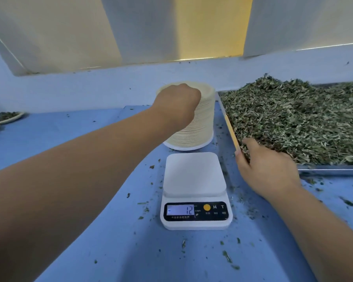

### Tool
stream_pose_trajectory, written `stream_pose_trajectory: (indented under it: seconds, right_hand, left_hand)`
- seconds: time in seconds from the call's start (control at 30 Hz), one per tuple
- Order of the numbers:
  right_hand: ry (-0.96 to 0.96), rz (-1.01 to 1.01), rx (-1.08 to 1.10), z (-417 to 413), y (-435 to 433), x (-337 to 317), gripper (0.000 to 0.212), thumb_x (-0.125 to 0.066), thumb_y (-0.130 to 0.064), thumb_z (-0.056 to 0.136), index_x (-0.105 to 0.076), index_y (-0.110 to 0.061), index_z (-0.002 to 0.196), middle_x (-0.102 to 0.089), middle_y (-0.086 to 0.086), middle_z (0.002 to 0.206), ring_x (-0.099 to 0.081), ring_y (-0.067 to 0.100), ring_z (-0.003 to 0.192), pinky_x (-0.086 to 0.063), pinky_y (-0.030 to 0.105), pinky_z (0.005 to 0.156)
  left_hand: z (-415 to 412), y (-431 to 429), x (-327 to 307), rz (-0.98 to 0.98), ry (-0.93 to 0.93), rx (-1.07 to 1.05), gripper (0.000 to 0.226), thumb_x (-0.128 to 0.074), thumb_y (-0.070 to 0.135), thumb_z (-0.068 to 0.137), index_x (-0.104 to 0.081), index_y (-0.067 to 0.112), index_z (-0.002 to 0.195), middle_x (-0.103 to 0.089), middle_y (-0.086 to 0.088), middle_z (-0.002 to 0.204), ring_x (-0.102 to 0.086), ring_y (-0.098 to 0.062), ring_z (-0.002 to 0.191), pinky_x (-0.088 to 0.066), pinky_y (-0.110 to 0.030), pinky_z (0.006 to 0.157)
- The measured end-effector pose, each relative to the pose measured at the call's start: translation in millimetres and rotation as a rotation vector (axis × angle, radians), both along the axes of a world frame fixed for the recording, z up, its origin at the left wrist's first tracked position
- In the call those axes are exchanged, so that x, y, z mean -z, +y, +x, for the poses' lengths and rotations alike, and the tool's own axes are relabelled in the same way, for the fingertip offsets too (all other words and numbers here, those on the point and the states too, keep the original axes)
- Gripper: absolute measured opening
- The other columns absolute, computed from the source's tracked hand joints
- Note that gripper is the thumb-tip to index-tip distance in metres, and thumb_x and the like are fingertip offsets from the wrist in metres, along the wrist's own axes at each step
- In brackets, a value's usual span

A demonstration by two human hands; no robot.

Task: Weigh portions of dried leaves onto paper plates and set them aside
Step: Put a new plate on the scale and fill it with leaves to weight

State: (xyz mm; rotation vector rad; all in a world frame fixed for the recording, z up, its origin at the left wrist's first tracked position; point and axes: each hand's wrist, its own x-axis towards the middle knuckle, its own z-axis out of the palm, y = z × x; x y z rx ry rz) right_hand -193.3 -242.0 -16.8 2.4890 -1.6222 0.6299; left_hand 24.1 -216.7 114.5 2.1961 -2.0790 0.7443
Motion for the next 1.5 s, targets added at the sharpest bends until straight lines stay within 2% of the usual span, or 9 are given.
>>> stream_pose_trajectory:
  seconds: [0.43, 0.67, 0.73, 0.83, 0.93, 1.0, 1.13, 1.3, 1.5]
  right_hand:
    - [-0.024, -0.097, -0.063, 2, 2, 5, 0.039, -0.034, -0.048, 0.1, -0.053, -0.02, 0.119, -0.041, -0.011, 0.052, -0.035, 0.007, 0.044, -0.037, 0.033, 0.062]
    - [0.013, -0.092, -0.069, 3, 2, 8, 0.037, -0.033, -0.05, 0.1, -0.051, -0.022, 0.115, -0.047, -0.01, 0.057, -0.05, 0.021, 0.052, -0.044, 0.036, 0.07]
    - [0.014, -0.092, -0.075, 3, 1, 8, 0.036, -0.033, -0.05, 0.1, -0.05, -0.022, 0.115, -0.047, -0.01, 0.057, -0.051, 0.021, 0.053, -0.045, 0.037, 0.071]
    - [-0.002, -0.093, -0.082, 3, 0, 9, 0.037, -0.032, -0.051, 0.1, -0.049, -0.023, 0.117, -0.049, -0.011, 0.06, -0.049, 0.02, 0.054, -0.044, 0.037, 0.071]
    - [-0.003, -0.09, -0.089, 3, 0, 9, 0.038, -0.033, -0.05, 0.1, -0.048, -0.023, 0.122, -0.051, -0.011, 0.063, -0.05, 0.021, 0.057, -0.043, 0.037, 0.071]
    - [-0.002, -0.091, -0.085, 2, -1, 9, 0.037, -0.033, -0.051, 0.1, -0.047, -0.024, 0.122, -0.05, -0.011, 0.062, -0.048, 0.021, 0.056, -0.041, 0.037, 0.069]
    - [0.038, -0.109, -0.077, 1, -2, 11, 0.032, -0.034, -0.052, 0.1, -0.048, -0.024, 0.108, -0.048, -0.009, 0.055, -0.042, 0.014, 0.048, -0.034, 0.035, 0.066]
    - [0.03, -0.111, -0.064, 2, -1, 10, 0.03, -0.044, -0.047, 0.098, -0.052, -0.021, 0.11, -0.047, -0.008, 0.056, -0.045, 0.025, 0.05, -0.031, 0.034, 0.064]
    - [0.084, -0.077, -0.065, 1, -1, 8, 0.028, -0.052, -0.04, 0.094, -0.049, -0.021, 0.114, -0.047, -0.008, 0.059, -0.044, 0.021, 0.049, -0.029, 0.034, 0.063]
  left_hand:
    - [5, -1, -8, 0.098, -0.239, 0.057, 0.023, -0.051, -0.005, 0.088, -0.059, 0.006, 0.106, -0.032, -0.003, 0.071, -0.031, -0.019, 0.057, -0.023, -0.03, 0.048]
    - [-1, -2, -2, 0.011, -0.289, 0.137, 0.066, -0.058, -0.005, 0.083, -0.034, 0.01, 0.144, -0.034, -0.002, 0.075, -0.029, -0.02, 0.054, -0.017, -0.033, 0.047]
    - [-1, -3, -2, -0.081, -0.186, 0.098, 0.056, -0.06, -0.005, 0.081, -0.041, 0.011, 0.132, -0.036, -0.003, 0.086, -0.036, -0.022, 0.06, -0.016, -0.033, 0.049]
    - [4, -1, -8, -0.235, 0.084, -0.03, 0.025, -0.055, -0.007, 0.078, -0.047, 0.013, 0.091, -0.039, -0.005, 0.092, -0.043, -0.028, 0.081, -0.026, -0.035, 0.057]
    - [10, 4, 1, -0.38, 0.273, -0.094, 0.018, -0.05, -0.006, 0.075, -0.049, 0.012, 0.073, -0.042, -0.005, 0.089, -0.043, -0.029, 0.081, -0.025, -0.031, 0.055]
    - [17, 11, 15, -0.523, 0.429, -0.064, 0.018, -0.049, -0.002, 0.078, -0.061, 0.01, 0.074, -0.053, -0.005, 0.096, -0.051, -0.029, 0.086, -0.035, -0.034, 0.06]
    - [28, 41, 49, -0.771, 0.739, 0.121, 0.03, -0.053, -0.007, 0.084, -0.08, 0.007, 0.088, -0.063, 0.0, 0.123, -0.06, -0.023, 0.114, -0.049, -0.033, 0.088]
    - [29, 73, 84, -0.884, 0.855, 0.313, 0.021, -0.07, -0.012, 0.078, -0.079, 0.006, 0.085, -0.06, -0.003, 0.119, -0.061, -0.023, 0.1, -0.051, -0.025, 0.082]
    - [32, 87, 125, -0.762, 0.885, 0.345, 0.027, -0.078, -0.016, 0.075, -0.08, 0.006, 0.09, -0.06, -0.007, 0.121, -0.062, -0.026, 0.099, -0.048, -0.012, 0.082]
